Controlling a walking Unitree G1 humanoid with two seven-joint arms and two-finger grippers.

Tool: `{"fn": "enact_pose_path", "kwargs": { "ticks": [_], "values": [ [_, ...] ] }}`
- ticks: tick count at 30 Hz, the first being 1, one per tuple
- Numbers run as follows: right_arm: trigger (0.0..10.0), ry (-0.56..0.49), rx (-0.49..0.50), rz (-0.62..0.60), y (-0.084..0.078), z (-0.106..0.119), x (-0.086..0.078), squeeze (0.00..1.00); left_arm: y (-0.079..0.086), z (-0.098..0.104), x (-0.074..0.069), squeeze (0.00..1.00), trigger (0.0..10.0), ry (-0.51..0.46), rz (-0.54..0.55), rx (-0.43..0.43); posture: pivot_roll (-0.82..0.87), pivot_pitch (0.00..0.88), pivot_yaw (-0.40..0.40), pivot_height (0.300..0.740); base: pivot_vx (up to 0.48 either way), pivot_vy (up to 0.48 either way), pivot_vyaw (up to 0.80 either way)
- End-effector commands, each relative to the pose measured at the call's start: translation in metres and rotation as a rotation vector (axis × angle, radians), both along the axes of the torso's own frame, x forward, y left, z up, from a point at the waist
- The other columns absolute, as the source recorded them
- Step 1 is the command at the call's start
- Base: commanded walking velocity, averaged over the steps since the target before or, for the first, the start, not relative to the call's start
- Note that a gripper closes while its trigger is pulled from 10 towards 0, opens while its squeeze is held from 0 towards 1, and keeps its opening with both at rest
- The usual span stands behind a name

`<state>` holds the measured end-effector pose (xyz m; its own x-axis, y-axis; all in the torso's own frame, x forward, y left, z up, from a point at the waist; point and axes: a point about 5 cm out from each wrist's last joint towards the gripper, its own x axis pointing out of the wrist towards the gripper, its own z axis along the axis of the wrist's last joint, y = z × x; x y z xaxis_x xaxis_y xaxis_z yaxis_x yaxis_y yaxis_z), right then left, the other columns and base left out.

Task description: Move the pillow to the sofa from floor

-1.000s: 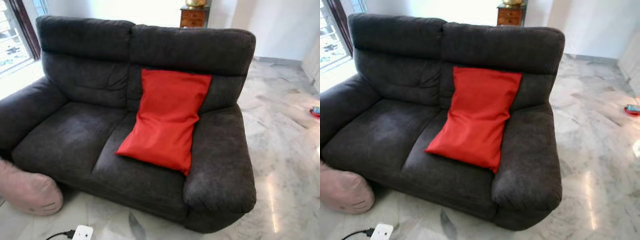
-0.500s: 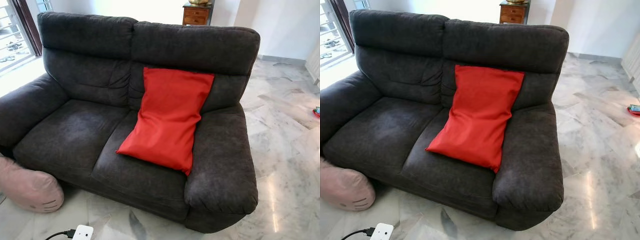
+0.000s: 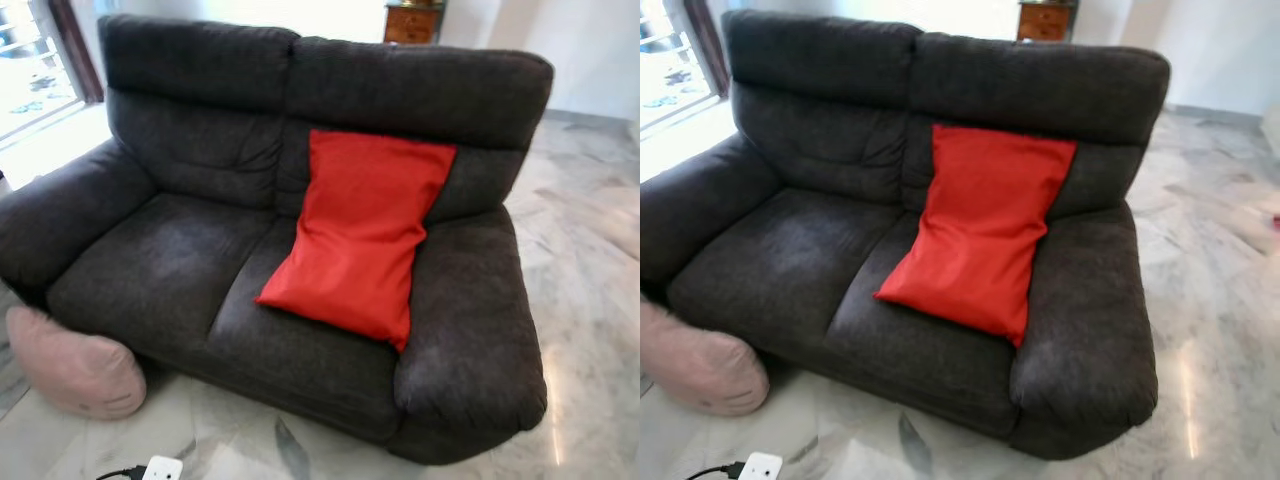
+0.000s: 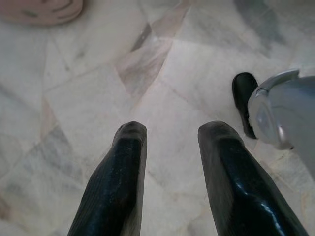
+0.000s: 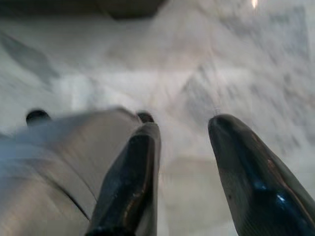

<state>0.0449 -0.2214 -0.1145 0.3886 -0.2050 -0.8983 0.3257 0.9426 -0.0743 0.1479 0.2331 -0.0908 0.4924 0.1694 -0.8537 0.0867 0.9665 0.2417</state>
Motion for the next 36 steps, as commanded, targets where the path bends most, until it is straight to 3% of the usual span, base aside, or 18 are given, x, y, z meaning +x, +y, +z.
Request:
{"fn": "enact_pose_path", "kwargs": {
  "ticks": [1, 19, 36],
  "values": [
    [10.0, -0.004, 0.005, -0.012, 0.0017, -0.0003, 0.0011, 0.0, 0.0027, -0.0005, -0.0026, 0.0, 10.0, 0.017, -0.005, 0.006, -0.08, 0.029, -0.018, 0.74, 0.0, 0.3, 0.0],
    [10.0, -0.008, 0.006, -0.006, 0.0021, -0.0002, 0.0009, 0.0, 0.0003, -0.0017, -0.0042, 0.0, 10.0, 0.023, -0.005, 0.003, -0.08, 0.036, -0.022, 0.74, 0.0, 0.296, 0.0],
    [10.0, -0.007, 0.008, -0.009, 0.0013, -0.0001, -0.0005, 0.0, -0.0051, -0.0001, 0.0028, 0.0, 10.0, 0.0, -0.029, 0.0, -0.08, 0.003, -0.026, 0.74, 0.0, 0.292, 0.0]
  ]
}}
